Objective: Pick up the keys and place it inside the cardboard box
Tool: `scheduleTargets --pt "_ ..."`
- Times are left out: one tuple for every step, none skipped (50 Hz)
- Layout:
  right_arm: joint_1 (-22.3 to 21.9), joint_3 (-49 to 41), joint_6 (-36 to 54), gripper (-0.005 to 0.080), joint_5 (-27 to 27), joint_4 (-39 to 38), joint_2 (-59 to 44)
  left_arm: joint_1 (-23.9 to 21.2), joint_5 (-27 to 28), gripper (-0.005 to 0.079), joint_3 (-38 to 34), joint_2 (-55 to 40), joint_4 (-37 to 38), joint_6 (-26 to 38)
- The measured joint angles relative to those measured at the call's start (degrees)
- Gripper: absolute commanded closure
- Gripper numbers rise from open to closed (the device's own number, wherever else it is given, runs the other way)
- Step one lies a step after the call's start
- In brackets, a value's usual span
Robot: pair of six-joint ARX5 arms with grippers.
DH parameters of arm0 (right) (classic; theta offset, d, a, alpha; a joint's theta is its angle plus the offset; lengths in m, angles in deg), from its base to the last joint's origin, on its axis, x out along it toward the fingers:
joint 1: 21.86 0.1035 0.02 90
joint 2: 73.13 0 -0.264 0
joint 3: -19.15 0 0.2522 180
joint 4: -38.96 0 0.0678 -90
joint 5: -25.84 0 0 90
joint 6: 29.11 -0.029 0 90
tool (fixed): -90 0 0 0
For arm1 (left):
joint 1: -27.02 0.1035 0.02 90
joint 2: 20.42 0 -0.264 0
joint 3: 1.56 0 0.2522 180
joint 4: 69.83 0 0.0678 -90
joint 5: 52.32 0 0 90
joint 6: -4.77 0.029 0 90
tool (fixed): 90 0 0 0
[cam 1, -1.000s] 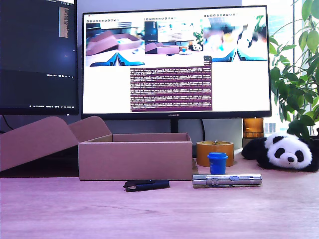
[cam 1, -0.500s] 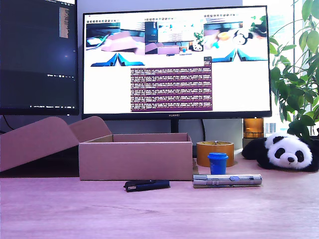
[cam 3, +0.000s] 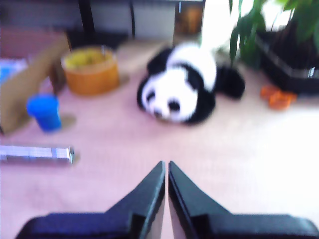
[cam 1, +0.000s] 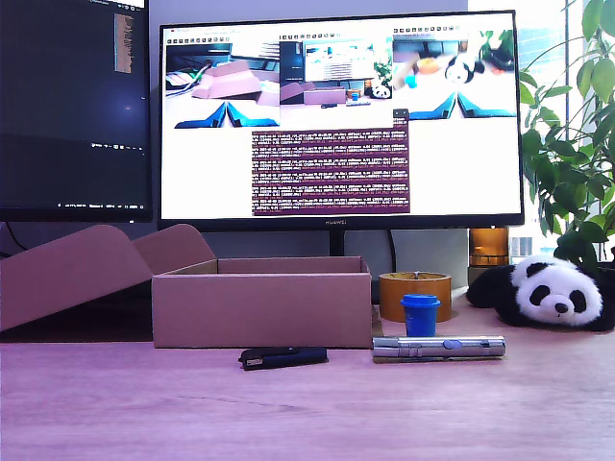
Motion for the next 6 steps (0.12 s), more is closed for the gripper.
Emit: scheduleTargets --pt "0.0 0.0 0.0 0.0765 0.0 0.5 0.0 0.0 0.0 0.0764 0.0 0.0 0.0 0.0" --pt "0.0 0.0 0.0 0.0765 0.0 0.9 0.0 0.0 0.0 0.0764 0.0 0.0 0.0 0.0" --pt "0.0 0.0 0.0 0.0765 0.0 1.3 0.0 0.0 0.0 0.0764 0.0 0.0 0.0 0.0" --pt "0.0 0.0 0.0 0.0765 0.0 1.7 0.0 0.0 0.0 0.0764 0.0 0.0 0.0 0.0" --pt "0.0 0.0 0.0 0.0765 0.0 1.9 0.0 0.0 0.0 0.0764 0.0 0.0 0.0 0.0" --pt "0.0 0.0 0.0 0.0765 0.0 2.0 0.0 0.0 0.0 0.0764 0.0 0.0 0.0 0.0"
